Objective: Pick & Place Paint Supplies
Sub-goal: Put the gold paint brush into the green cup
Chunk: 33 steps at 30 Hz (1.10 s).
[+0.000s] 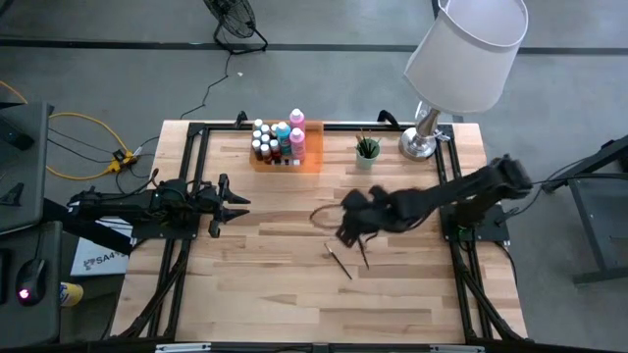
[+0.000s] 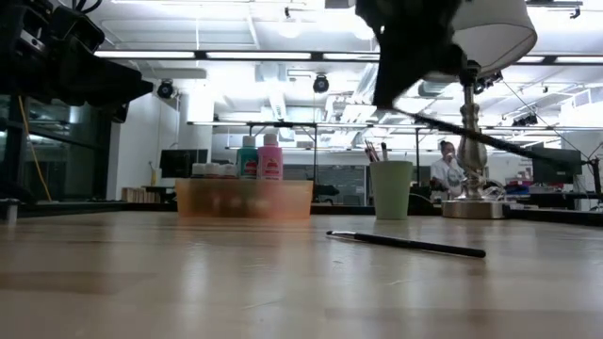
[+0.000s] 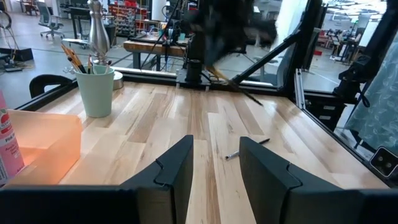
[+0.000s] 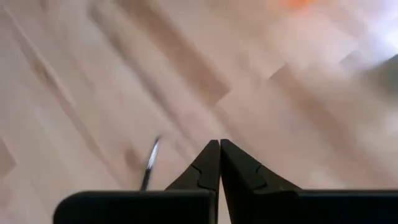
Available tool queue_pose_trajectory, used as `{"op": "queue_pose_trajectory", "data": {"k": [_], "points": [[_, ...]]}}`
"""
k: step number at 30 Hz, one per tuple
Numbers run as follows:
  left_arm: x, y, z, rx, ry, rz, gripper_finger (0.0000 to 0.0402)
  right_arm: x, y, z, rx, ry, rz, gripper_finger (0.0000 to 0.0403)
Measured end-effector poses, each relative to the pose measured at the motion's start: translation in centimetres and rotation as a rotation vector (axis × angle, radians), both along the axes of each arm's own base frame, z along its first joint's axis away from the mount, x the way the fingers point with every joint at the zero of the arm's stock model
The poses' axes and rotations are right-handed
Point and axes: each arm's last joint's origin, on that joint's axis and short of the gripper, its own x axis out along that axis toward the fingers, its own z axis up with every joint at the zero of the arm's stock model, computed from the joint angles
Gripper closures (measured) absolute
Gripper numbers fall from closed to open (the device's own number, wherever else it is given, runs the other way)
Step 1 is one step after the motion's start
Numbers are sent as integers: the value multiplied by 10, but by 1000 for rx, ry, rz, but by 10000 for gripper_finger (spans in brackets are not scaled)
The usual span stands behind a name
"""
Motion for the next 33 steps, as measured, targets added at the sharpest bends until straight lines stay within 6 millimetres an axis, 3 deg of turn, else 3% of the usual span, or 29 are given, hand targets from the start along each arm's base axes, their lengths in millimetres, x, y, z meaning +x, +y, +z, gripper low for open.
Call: {"op": "queue_pose_trajectory", "data": {"k": [7,12,21,28,33], "points": [[0,0,0,0,0,0,275,-37,-33,55,-342,-133,-133,399],[0,0,0,0,0,0,275,-53,-48,73,-584,-185,-271,399],[0,0,0,0,0,0,275,-76,-78,53,-768,-187,-421,399],[0,0,0,0,0,0,275,-71,-96,37,-845,-216,-275,399],[0,0,0,0,0,0,275,-66,-110,39,-956,-199,-212,399]]}}
